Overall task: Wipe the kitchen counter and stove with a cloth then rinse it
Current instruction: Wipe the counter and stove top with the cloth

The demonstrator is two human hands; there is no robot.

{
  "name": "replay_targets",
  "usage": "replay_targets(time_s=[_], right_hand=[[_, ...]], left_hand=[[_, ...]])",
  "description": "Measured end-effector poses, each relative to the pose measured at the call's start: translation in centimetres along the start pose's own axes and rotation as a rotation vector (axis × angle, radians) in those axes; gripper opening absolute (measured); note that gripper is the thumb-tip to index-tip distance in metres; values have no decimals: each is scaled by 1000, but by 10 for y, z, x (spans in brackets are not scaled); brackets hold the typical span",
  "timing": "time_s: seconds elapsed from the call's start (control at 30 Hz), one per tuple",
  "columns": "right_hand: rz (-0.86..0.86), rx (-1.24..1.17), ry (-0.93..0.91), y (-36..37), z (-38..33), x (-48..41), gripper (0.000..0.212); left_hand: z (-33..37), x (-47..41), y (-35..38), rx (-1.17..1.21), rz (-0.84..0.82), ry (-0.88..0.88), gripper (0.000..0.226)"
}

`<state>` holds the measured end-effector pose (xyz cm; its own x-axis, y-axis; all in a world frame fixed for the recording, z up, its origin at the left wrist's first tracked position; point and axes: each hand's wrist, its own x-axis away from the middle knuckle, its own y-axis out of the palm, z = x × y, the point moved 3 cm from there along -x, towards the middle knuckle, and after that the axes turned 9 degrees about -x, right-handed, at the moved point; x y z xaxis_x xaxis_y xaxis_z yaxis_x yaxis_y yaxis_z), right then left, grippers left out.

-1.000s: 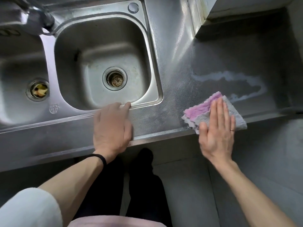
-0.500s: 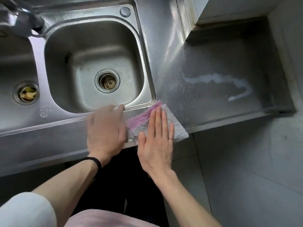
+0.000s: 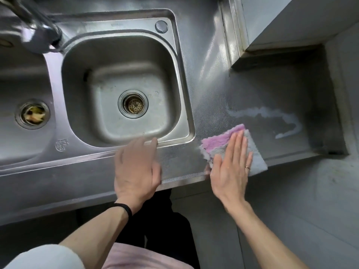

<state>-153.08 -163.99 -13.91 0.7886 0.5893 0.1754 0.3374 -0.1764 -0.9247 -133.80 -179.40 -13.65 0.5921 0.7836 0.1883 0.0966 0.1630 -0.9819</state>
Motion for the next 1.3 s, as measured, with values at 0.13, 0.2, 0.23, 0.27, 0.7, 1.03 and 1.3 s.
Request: replay_targets(time_s=[0.13, 0.2, 0.23, 0.27, 0.7, 1.03, 1.3], right_hand=[[-56, 16, -124, 15, -37, -31, 73], [-55, 5, -151, 14, -50, -69, 73], [-49, 2, -161, 13, -57, -89, 74], [-41, 3, -169, 11, -64, -107, 74], [-124, 6, -230, 34, -83, 23, 69], [-236, 42, -378, -2, 4, 38, 70], [-263, 75, -382, -55, 119, -8, 68]], left_hand=[[1, 0, -2, -5, -21, 10, 60], [1, 0, -2, -19, -32, 16, 60], [1, -1, -1, -23, -36, 19, 60], [1, -1, -1, -25, -37, 22, 60], [2, 0, 0, -20, -46, 22, 60], [6, 2, -4, -23, -37, -31, 62], [46, -8, -17, 24, -80, -92, 59]])
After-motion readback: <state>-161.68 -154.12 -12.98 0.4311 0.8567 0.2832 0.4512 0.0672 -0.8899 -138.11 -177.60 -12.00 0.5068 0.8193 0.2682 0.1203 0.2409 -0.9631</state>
